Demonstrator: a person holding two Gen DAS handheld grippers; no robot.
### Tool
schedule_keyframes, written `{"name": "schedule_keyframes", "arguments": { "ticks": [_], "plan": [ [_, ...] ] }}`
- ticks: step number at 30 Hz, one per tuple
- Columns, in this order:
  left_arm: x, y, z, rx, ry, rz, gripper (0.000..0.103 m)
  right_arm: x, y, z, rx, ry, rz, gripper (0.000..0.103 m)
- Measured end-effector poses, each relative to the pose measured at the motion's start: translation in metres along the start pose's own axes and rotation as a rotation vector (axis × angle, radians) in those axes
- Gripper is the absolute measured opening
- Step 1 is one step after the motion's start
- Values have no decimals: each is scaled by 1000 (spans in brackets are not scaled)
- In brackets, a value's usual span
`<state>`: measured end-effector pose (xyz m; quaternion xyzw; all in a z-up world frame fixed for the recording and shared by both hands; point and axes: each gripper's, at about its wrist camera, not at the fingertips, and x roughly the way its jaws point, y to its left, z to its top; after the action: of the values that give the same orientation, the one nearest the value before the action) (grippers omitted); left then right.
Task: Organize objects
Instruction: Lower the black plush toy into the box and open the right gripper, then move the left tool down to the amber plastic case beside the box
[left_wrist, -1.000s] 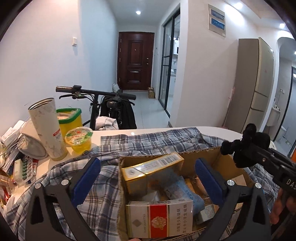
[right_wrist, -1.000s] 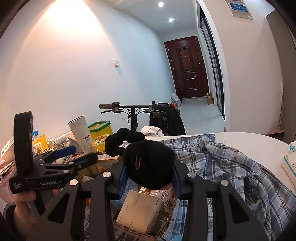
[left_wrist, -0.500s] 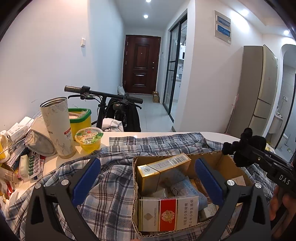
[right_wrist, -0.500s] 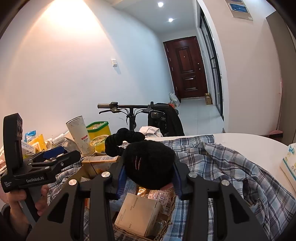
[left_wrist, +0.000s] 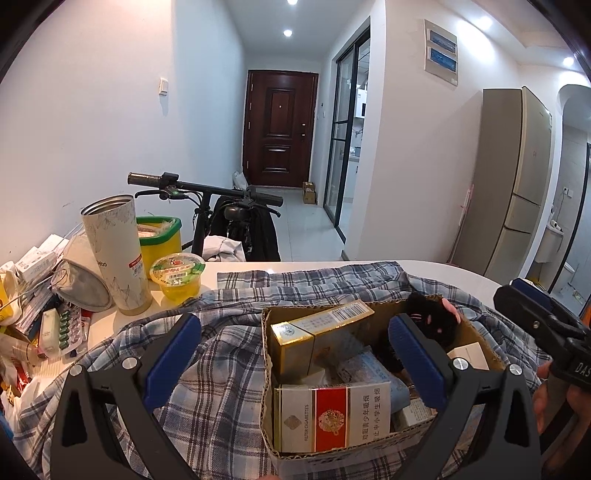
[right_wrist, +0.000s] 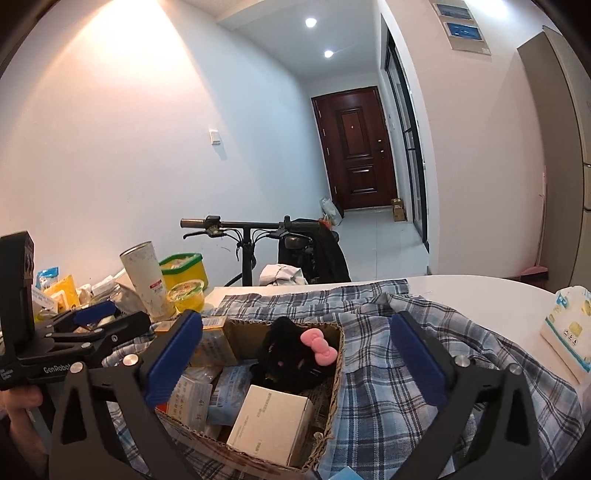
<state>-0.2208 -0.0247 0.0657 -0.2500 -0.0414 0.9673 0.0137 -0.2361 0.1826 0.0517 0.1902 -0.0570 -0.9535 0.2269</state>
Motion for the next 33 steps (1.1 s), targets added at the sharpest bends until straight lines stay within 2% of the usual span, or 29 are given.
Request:
{"name": "schedule_keyframes", "arguments": {
  "ticks": [6,11,18,27,31,33],
  "plan": [
    [-2,-5,-2,15,6,-10,103,3,3,-1,-12,19,-19,103],
    [-5,-7,-1,-10,21,-66,103,2,5,-2,-25,22,-15,103],
    [-5,-12,-3,8,22,-75,103,0,6,-1,-16,14,-5,103],
    [-14,-30,-7,82,15,-89,103,-7,1,2,0,-4,-5,103],
    [-23,-41,-6,110,26,-164,103,-14,-6,6,29,-27,2,103],
    [-30,-53,-8,171,13,-190,103,-21,-10,9,51,-54,9,103]
  ]
}}
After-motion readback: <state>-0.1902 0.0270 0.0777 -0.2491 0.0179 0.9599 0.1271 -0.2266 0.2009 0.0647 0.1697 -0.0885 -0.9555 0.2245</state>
